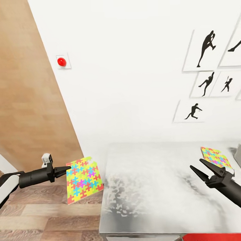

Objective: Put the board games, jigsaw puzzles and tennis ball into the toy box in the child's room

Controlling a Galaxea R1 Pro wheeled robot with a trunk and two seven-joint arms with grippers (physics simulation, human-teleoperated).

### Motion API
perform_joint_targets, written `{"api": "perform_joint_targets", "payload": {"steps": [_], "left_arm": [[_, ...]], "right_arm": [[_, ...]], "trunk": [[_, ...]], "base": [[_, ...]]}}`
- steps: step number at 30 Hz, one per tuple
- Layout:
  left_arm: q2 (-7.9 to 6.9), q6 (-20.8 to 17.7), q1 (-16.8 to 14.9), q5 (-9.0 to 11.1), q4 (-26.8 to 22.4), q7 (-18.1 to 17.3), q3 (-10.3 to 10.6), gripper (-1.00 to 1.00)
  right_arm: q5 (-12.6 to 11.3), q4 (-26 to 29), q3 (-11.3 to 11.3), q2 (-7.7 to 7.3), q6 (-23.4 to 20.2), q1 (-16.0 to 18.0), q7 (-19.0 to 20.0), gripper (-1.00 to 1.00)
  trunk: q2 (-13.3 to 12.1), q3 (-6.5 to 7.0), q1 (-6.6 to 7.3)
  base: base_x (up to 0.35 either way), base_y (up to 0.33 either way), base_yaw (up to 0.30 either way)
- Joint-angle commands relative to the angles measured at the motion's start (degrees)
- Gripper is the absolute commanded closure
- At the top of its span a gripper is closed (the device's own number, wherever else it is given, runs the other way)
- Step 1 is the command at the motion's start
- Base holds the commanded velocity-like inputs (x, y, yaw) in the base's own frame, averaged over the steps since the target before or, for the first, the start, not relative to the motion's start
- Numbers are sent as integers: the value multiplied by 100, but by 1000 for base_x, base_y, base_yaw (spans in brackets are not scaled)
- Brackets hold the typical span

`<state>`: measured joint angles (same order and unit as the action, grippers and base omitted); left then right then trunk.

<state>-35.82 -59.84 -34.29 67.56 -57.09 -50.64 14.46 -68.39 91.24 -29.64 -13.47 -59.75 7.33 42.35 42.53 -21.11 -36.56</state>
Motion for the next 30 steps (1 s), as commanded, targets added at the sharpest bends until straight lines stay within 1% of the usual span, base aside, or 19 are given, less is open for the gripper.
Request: {"api": "perform_joint_targets", "payload": {"steps": [1,6,9,17,19,21,23,26,30], "left_arm": [[-5,-16,-7,3,5,-26,13,100],[-8,-16,-7,3,5,-32,5,100],[-11,-16,-7,1,5,-33,4,100],[-12,-16,-7,0,-3,-33,4,100],[-12,-16,-7,-2,-3,-33,2,100],[-12,-16,-7,1,-4,-33,-2,100],[-12,-16,-7,0,-4,-33,1,100],[-12,-16,-7,-4,-4,-57,3,100],[-12,-16,-7,-15,-4,-147,4,100]], "right_arm": [[27,-1,-7,0,-25,5,32,-100],[28,-1,-7,-2,-25,5,128,-100],[28,-1,-2,-4,-25,5,214,-100],[31,-1,-22,-7,-25,5,282,-100],[34,-1,-35,-7,-25,5,365,-100],[45,-1,-45,-11,-25,5,634,-100],[55,-1,-55,-14,-25,5,811,-100],[61,-1,-65,-17,-25,5,913,-100],[62,-1,-67,-22,-25,5,946,-100]], "trunk": [[-35,11,23],[-236,110,133],[-356,173,199],[-677,346,375],[-757,390,419],[-838,435,463],[-918,479,507],[-1038,545,572],[-1199,634,660]], "base": [[-200,0,0],[-147,0,-128],[-32,0,-234],[-5,0,-256],[0,0,-260],[0,0,-260],[-48,0,-260],[-209,0,-260],[-251,0,-260]]}}
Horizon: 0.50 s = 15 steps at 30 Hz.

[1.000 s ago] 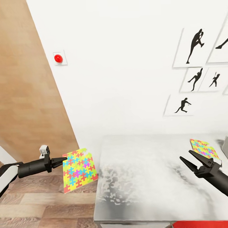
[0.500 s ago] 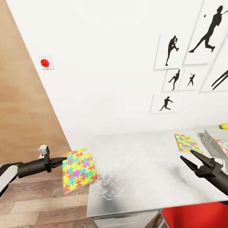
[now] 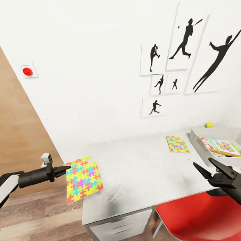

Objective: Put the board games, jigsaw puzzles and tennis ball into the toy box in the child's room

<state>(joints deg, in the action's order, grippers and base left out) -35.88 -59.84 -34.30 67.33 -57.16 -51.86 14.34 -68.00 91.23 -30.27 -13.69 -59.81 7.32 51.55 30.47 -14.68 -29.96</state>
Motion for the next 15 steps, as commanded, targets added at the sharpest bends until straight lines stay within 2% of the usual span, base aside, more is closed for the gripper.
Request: {"api": "perform_joint_targets", "payload": {"steps": [1,7,15], "left_arm": [[-6,-16,-6,7,4,-34,15,100],[-6,-16,-6,-8,4,-68,14,100],[-6,-16,-6,-12,4,-70,16,100]], "right_arm": [[24,0,-4,0,-19,6,28,-100],[24,0,-156,-10,-19,6,65,-100],[28,0,-565,-11,-19,-2,82,-100]], "trunk": [[-33,13,22],[-274,147,154],[-594,324,329]], "base": [[-149,0,-260],[-33,0,-260],[-3,0,-260]]}}
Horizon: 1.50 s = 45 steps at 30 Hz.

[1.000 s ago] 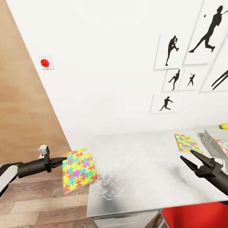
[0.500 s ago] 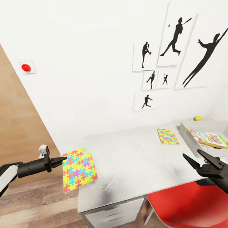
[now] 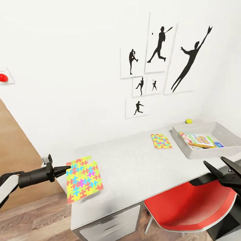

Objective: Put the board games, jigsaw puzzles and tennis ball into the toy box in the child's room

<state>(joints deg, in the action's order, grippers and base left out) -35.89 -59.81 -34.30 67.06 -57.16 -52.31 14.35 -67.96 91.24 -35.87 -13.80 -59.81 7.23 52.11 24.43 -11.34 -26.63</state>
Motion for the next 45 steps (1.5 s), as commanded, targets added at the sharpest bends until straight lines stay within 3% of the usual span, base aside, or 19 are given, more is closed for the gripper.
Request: {"api": "perform_joint_targets", "payload": {"steps": [1,8,14,21,27,33,37,45], "left_arm": [[-6,-19,-7,16,3,-25,15,100],[-6,-19,-7,18,3,-26,16,100],[-6,-19,-7,18,3,-29,17,100],[-6,-19,-7,14,3,-28,15,100],[0,-19,-7,5,-3,-26,7,100],[4,-19,-7,-6,-153,-25,40,100],[17,-19,-7,-8,-184,-25,54,100],[57,-19,-7,-17,-193,-10,52,100]], "right_arm": [[25,-1,-51,0,-19,7,27,-100],[41,-58,-400,8,-19,6,27,-100],[67,-455,-868,3,-19,6,21,-100],[478,-759,-1374,9,-19,6,17,-100],[557,-1116,-1691,6,-19,6,-10,-100],[571,-1277,-1787,1,-3,6,-37,-100],[573,-1297,-1792,-5,228,6,-45,-100],[571,-1245,-1784,23,337,6,-28,-100]], "trunk": [[-31,12,19],[-151,98,85],[-151,127,85],[-151,162,85],[-151,191,85],[-151,222,85],[-151,240,85],[-151,247,85]], "base": [[0,0,-261],[0,0,-260],[0,0,-260],[0,0,-260],[0,0,-259],[0,0,-257],[0,0,-243],[0,0,-43]]}}
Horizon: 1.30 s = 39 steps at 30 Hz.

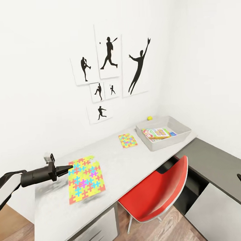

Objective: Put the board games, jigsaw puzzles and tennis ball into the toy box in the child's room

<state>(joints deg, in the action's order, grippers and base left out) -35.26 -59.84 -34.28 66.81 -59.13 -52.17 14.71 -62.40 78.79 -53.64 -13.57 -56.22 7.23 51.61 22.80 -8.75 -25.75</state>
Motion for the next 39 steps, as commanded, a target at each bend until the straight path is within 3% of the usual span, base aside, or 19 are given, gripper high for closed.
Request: {"api": "perform_joint_targets", "payload": {"steps": [1,12,28,32,35,37,39], "left_arm": [[-3,-16,-9,7,4,-23,15,100],[7,-13,-9,7,-2,-14,31,100],[10,-2,-9,-2,-10,13,31,100],[15,-2,-9,-2,-10,17,31,100],[18,-2,-9,-2,-16,15,31,100],[19,-2,-9,-2,-18,14,31,100],[19,-2,-9,-2,-46,18,31,100]], "right_arm": [[13,7,-7,1,-21,7,23,-100],[9,31,-1,3,-32,7,43,-100],[9,59,20,3,-31,7,56,-100],[19,379,66,3,-29,7,17,-100],[240,935,326,1,-72,7,-145,-100],[502,1135,774,-32,-124,11,-392,-100],[871,1218,1329,-71,-183,27,-992,-100]], "trunk": [[12,-12,-4],[12,9,-4],[12,62,-4],[12,62,-4],[12,62,-4],[12,62,-4],[12,62,-4]], "base": [[0,0,-2],[20,-26,-33],[149,-296,-77],[185,-307,0],[183,-301,0],[163,-236,0],[92,-126,0]]}}
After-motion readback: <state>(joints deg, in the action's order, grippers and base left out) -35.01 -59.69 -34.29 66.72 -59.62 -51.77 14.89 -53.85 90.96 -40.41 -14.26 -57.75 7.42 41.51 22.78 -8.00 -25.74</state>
